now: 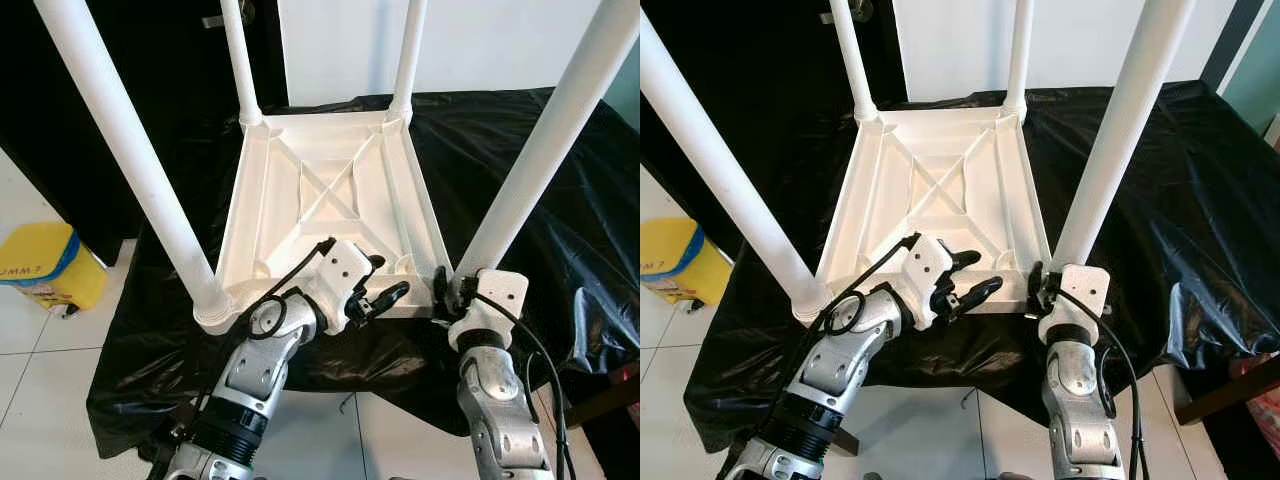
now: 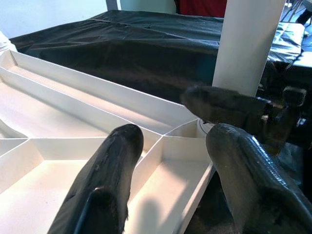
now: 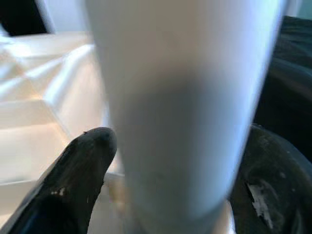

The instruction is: Building children table

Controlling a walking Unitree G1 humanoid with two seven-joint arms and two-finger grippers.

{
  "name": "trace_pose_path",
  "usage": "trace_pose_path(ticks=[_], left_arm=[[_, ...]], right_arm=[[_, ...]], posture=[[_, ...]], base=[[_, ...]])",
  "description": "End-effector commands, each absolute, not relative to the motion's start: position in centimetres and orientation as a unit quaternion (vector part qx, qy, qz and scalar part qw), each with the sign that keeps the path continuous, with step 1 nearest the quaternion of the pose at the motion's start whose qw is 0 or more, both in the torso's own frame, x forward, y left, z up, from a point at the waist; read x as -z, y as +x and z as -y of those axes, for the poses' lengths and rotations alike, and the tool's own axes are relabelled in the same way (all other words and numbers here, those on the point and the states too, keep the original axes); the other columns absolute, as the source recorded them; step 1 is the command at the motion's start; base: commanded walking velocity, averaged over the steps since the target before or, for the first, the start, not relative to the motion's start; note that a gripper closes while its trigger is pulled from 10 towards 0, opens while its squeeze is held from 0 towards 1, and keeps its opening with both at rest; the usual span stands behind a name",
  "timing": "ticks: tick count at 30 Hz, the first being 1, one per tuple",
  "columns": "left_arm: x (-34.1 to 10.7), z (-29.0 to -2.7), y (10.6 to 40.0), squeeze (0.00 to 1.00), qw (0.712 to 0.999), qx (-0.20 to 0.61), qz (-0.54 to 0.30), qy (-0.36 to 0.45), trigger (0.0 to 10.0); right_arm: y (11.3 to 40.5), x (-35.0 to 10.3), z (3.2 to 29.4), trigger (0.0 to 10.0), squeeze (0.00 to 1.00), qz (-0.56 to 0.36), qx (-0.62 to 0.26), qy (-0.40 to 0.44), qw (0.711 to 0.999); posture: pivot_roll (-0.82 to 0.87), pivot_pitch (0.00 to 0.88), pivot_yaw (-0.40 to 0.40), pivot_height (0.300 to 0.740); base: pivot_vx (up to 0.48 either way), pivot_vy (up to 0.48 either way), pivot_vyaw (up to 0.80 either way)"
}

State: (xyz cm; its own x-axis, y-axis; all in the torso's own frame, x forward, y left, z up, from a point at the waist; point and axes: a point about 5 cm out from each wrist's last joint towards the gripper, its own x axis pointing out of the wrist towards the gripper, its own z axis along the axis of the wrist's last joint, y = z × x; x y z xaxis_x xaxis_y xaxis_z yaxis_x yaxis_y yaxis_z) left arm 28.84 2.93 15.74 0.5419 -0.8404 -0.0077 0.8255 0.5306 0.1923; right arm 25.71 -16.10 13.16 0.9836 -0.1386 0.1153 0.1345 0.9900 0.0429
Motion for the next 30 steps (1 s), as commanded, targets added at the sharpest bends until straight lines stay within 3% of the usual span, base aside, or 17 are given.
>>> trace_pose_path(ticks=[1,12,23,24,25,30], left_arm=[[-15.5,-3.1,28.9,0.0,0.887,0.452,0.039,0.091,10.0],[-15.5,-2.9,28.9,0.0,0.884,0.456,0.04,0.092,10.0],[-15.6,-2.9,29.0,0.0,0.884,0.456,0.041,0.093,10.0],[-15.6,-3.0,29.0,0.0,0.884,0.456,0.041,0.093,10.0],[-15.6,-3.0,29.1,0.0,0.885,0.455,0.042,0.094,10.0],[-15.6,-3.1,29.0,0.0,0.885,0.453,0.042,0.097,10.0]], right_arm=[[25.3,-13.3,16.7,10.0,0.0,0.063,0.033,0.02,0.997],[25.8,-13.7,19.3,10.0,0.0,0.056,-0.086,-0.051,0.993],[26.9,-13.5,19.7,10.0,0.0,0.043,-0.153,-0.107,0.981],[27.3,-13.5,19.6,3.1,0.0,0.044,-0.161,-0.111,0.98],[27.5,-13.5,19.5,0.0,0.0,0.044,-0.167,-0.114,0.978],[27.8,-13.4,19.4,0.0,0.0,0.043,-0.172,-0.113,0.978]], posture=[[-0.21,0.067,0.027,0.74],[-0.22,0.059,0.033,0.74],[-0.22,0.057,0.036,0.74],[-0.22,0.056,0.036,0.74],[-0.22,0.056,0.036,0.74],[-0.21,0.058,0.032,0.74]], base=[[0.0,0.0,0.0],[0.0,0.0,0.0],[0.0,0.0,0.0],[0.0,0.0,0.0],[0.0,0.0,0.0],[0.0,0.0,0.0]])
